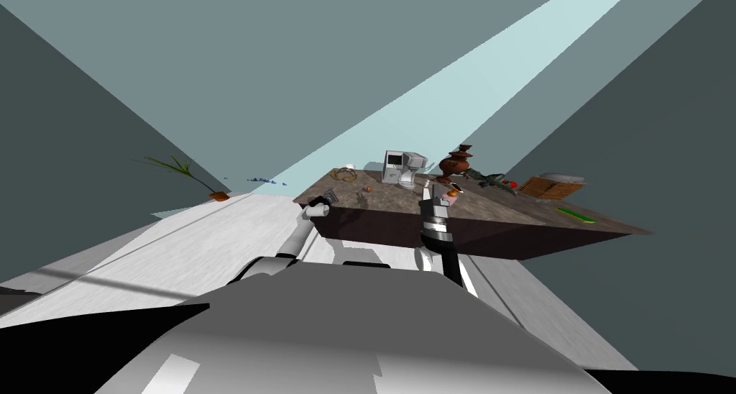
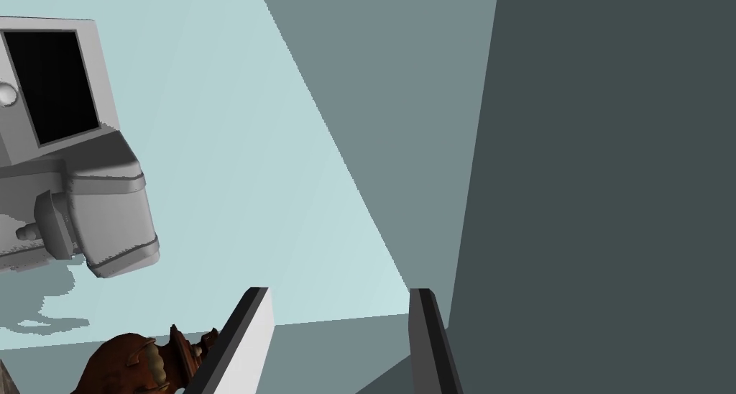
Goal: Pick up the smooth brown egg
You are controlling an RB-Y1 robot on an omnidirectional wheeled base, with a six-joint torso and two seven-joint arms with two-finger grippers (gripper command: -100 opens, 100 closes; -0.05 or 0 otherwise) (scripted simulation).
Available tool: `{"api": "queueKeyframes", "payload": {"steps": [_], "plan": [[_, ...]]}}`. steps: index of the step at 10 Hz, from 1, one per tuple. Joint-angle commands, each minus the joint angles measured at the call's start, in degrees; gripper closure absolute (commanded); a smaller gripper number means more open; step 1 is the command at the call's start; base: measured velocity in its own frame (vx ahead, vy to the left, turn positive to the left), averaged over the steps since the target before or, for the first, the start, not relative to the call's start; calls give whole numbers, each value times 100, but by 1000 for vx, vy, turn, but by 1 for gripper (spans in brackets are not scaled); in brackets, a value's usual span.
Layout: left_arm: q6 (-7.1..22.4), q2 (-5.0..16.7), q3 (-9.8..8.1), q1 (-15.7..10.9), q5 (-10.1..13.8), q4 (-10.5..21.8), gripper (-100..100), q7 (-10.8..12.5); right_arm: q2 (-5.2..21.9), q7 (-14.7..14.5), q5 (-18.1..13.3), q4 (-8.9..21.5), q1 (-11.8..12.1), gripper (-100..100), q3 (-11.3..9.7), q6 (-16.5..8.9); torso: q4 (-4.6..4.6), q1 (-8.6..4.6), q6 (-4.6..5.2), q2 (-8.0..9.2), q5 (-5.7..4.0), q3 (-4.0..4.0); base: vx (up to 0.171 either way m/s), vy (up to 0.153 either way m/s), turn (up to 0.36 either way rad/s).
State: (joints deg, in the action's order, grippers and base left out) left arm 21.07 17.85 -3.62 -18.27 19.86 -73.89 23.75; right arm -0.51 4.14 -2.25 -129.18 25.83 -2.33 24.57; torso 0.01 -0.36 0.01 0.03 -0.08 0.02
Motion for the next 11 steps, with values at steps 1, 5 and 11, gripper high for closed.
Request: {"api": "queueKeyframes", "payload": {"steps": [1, 5, 11], "plan": [[130, -19, -31, -174, 11, 286, -100, 76, 0, 0, 0, 0, 0, 0, 0, 0, 0, 0, 0, 0, 0, 0, -2, -72, 32], [501, 5, -107, -746, 168, 957, -100, 327, 1, 0, 0, 0, 0, 0, 0, 0, -2, 19, 0, -8, 3, -5, 9, -61, 34], [824, 26, -180, -1321, 318, 1845, -100, 561, 0, 0, 0, 0, 1, 0, 0, 0, -3, 8, 0, -17, 1, -9, 16, -72, 31]]}}
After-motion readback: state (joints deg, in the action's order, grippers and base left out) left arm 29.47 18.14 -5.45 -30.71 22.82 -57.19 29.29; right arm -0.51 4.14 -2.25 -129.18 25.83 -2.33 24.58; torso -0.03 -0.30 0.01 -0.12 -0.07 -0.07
